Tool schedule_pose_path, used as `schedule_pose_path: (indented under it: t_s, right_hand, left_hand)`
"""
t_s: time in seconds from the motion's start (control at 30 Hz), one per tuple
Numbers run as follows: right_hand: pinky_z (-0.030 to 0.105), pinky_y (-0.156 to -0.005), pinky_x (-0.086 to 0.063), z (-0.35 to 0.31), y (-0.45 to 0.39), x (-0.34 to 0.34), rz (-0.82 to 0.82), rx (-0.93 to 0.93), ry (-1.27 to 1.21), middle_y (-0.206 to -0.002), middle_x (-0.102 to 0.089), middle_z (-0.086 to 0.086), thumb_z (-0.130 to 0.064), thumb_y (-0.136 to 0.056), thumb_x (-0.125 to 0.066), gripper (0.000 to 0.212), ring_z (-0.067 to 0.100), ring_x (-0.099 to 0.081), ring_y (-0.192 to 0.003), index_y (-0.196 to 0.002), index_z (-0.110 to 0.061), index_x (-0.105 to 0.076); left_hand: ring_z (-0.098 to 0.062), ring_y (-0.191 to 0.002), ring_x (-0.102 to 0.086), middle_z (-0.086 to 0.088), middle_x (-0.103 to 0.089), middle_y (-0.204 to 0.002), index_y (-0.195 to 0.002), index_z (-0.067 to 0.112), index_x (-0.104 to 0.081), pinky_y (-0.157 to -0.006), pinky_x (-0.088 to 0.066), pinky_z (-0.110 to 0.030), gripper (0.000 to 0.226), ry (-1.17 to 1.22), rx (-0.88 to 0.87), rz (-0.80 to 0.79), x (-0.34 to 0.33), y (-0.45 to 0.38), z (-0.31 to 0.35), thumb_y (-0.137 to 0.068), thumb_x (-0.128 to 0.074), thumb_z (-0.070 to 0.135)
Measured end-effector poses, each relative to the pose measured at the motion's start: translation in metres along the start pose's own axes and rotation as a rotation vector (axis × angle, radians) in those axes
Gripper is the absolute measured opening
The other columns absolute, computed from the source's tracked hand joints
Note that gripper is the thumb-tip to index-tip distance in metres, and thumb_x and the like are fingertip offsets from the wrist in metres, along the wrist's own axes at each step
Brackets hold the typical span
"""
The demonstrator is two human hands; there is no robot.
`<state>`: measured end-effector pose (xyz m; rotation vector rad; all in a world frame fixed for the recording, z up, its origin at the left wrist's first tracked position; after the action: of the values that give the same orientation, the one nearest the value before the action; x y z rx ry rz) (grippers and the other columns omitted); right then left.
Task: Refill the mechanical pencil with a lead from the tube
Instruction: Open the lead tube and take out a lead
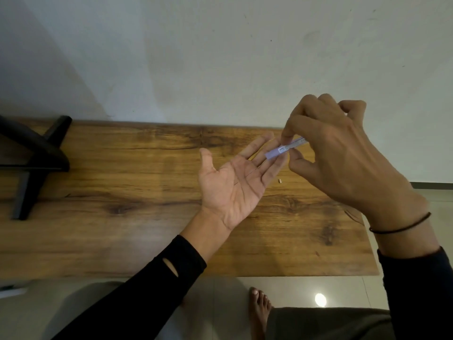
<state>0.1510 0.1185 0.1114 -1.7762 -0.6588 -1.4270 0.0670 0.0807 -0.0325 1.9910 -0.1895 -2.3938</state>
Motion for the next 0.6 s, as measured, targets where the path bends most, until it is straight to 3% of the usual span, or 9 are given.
schedule_pose_path:
  t_s: [0.13, 0.27, 0.37, 0.47, 0.6]
  right_hand:
    - [0.042, -0.096, -0.025, 0.01, 0.003, 0.009, 0.081, -0.039, -0.048, -0.106, -0.051, -0.002, -0.019, -0.087, -0.066, 0.011, 0.021, -0.049, -0.1, -0.098, -0.018, -0.069]
    - [0.037, -0.088, -0.025, 0.025, 0.01, 0.011, 0.118, -0.089, -0.19, -0.104, -0.047, -0.007, -0.022, -0.083, -0.068, 0.013, 0.015, -0.046, -0.098, -0.096, -0.02, -0.069]
    - [0.038, -0.083, -0.029, 0.029, 0.016, -0.009, 0.045, -0.113, -0.259, -0.1, -0.052, -0.004, -0.019, -0.083, -0.071, 0.012, 0.019, -0.048, -0.096, -0.094, -0.02, -0.069]
    - [0.047, -0.088, -0.039, 0.028, 0.021, -0.043, -0.069, -0.153, -0.292, -0.095, -0.057, -0.004, -0.014, -0.082, -0.078, 0.016, 0.021, -0.05, -0.094, -0.092, -0.023, -0.069]
    - [0.046, -0.085, -0.038, 0.02, 0.026, -0.09, -0.219, -0.126, -0.226, -0.091, -0.059, -0.01, -0.018, -0.082, -0.074, 0.016, 0.016, -0.049, -0.093, -0.09, -0.027, -0.064]
  left_hand:
    - [-0.043, -0.164, -0.025, -0.034, -0.038, -0.165, -0.163, -0.008, -0.032, -0.128, -0.037, -0.05, 0.13, 0.042, 0.011, -0.01, -0.001, 0.0, 0.002, -0.088, -0.016, 0.097]
    - [-0.042, -0.162, -0.029, -0.036, -0.032, -0.169, -0.166, -0.007, -0.025, -0.132, -0.031, -0.048, 0.132, 0.018, -0.009, -0.053, -0.006, -0.002, 0.011, -0.086, -0.013, 0.098]
    - [-0.044, -0.165, -0.019, -0.035, -0.024, -0.173, -0.166, -0.009, -0.022, -0.134, -0.021, -0.048, 0.132, 0.057, -0.044, -0.077, -0.009, -0.004, 0.03, -0.087, -0.012, 0.097]
    - [-0.045, -0.164, -0.021, -0.036, -0.026, -0.172, -0.164, -0.011, -0.023, -0.132, -0.023, -0.048, 0.131, 0.067, -0.1, -0.059, -0.006, -0.007, 0.051, -0.088, -0.01, 0.096]
    - [-0.044, -0.165, -0.02, -0.036, -0.024, -0.173, -0.164, -0.011, -0.022, -0.135, -0.019, -0.047, 0.132, 0.092, -0.117, -0.062, -0.005, -0.008, 0.061, -0.088, -0.013, 0.096]
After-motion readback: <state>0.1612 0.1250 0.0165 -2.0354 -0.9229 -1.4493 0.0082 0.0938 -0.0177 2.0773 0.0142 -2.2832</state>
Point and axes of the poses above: each hand's wrist, its own y-axis away from the middle knuckle, its own x-axis out of the back of the hand, z = x × y, the point moved 8 cm from there along -y, towards the middle knuckle
